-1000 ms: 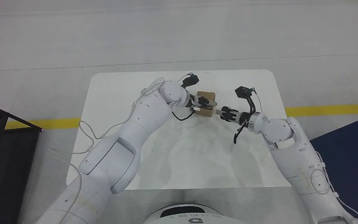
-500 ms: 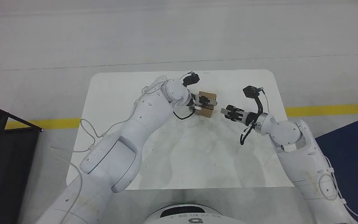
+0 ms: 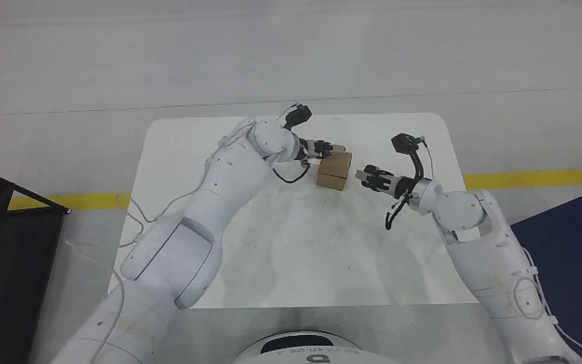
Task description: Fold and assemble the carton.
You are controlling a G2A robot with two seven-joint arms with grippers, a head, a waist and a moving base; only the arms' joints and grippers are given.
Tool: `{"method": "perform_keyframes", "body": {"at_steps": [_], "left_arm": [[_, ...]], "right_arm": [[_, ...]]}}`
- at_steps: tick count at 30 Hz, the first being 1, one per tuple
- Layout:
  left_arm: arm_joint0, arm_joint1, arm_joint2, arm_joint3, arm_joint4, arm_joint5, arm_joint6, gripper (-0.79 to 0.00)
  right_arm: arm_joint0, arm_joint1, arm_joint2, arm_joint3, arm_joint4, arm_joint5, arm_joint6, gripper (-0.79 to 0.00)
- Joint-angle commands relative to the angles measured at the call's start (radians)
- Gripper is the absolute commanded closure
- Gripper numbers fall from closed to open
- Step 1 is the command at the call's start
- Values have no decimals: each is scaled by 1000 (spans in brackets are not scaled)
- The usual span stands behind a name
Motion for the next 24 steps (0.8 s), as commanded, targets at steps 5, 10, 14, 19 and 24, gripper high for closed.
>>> {"method": "perform_keyframes", "body": {"at_steps": [5, 10, 14, 19, 24], "left_arm": [[25, 54, -81, -41, -37, -54, 25, -785], [80, 97, -132, -130, -27, -50, 15, -785], [133, 121, -156, -215, -11, -21, 2, -785], [194, 144, -180, -321, 7, 22, -15, -785], [231, 162, -200, -394, 21, 51, -32, -785]], "right_arm": [[94, -17, -76, 71, -2, 21, -8, -277], [146, -24, -102, 118, -10, 51, -11, -277], [188, -32, -134, 164, -29, 93, -7, -277], [222, -41, -164, 200, -42, 131, -6, -268], [229, -43, -172, 202, -57, 153, 2, -243]]}}
